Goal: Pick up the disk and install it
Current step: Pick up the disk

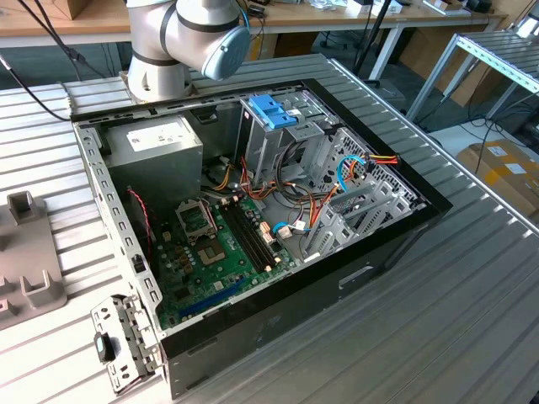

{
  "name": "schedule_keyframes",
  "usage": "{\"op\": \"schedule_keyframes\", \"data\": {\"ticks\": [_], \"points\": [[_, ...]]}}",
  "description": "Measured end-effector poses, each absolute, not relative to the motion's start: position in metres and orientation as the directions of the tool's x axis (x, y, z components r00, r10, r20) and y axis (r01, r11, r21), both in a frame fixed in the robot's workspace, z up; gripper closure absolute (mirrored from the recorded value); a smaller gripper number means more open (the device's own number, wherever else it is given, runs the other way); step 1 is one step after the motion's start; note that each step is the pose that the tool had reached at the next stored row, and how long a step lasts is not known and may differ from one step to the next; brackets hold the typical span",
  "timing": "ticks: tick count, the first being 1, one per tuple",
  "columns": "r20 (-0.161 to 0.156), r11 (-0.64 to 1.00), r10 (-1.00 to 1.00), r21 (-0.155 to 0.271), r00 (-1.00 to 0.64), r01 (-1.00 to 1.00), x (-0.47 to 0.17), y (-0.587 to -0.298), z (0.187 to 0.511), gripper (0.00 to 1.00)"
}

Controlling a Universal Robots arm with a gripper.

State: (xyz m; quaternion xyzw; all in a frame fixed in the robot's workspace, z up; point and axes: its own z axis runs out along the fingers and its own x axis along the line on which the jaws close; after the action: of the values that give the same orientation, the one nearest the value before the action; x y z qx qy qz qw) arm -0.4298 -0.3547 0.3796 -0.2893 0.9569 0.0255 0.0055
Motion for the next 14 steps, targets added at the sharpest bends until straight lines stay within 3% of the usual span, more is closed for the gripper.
{"op": "schedule_keyframes", "data": {"ticks": [14], "points": [[-0.025,0.798,-0.601,0.046,-0.799,-0.601,-0.4297,-0.3547,0.3797,0.89]]}}
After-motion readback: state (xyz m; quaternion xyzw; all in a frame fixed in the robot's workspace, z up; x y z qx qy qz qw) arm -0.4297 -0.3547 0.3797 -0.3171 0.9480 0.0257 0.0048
